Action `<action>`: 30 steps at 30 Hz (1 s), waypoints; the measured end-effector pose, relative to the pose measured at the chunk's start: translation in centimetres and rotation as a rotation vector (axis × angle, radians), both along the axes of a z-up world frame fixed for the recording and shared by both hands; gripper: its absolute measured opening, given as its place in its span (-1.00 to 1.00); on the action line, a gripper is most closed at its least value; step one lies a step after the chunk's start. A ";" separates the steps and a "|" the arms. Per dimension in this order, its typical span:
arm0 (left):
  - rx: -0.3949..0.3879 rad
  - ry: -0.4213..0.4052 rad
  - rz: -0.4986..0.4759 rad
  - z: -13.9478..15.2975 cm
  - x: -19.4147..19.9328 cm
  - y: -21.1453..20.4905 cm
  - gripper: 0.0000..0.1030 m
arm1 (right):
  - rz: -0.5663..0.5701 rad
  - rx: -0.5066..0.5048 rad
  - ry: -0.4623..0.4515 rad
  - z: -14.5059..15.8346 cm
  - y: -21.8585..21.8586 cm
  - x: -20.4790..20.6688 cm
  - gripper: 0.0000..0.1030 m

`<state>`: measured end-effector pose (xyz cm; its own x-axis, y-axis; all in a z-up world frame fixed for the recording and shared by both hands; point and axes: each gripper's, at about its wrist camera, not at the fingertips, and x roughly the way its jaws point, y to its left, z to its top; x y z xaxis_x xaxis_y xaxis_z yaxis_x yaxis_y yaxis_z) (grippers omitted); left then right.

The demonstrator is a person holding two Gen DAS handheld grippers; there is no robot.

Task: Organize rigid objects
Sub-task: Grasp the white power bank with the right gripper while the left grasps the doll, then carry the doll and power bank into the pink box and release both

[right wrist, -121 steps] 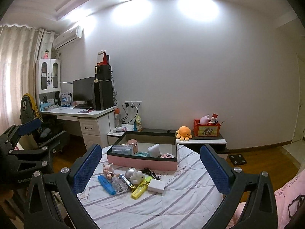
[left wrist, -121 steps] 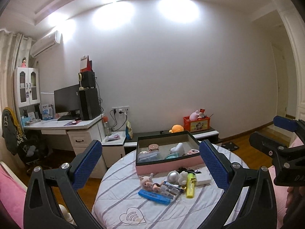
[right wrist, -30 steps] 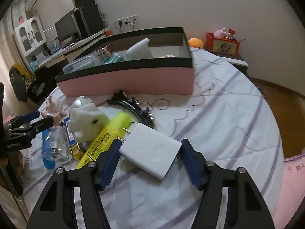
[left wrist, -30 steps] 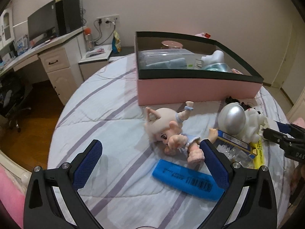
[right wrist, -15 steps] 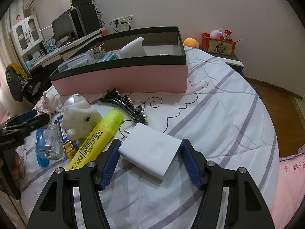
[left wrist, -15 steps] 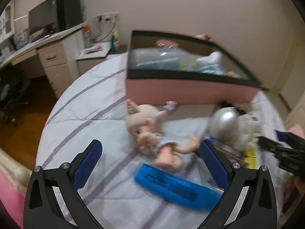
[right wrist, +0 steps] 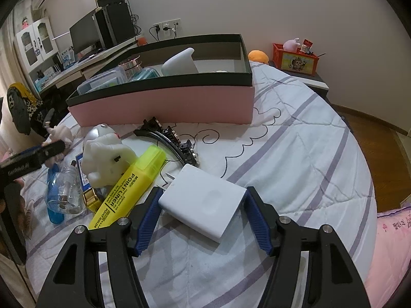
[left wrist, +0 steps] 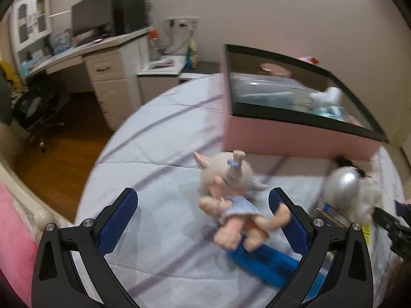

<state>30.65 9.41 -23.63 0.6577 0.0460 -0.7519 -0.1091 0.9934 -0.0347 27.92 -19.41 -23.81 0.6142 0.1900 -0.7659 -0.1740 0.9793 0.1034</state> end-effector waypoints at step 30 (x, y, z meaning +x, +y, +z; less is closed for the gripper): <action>-0.030 -0.080 -0.145 1.3 -2.2 -1.1 -0.16 | -0.012 -0.031 -0.010 0.1 0.6 0.0 0.27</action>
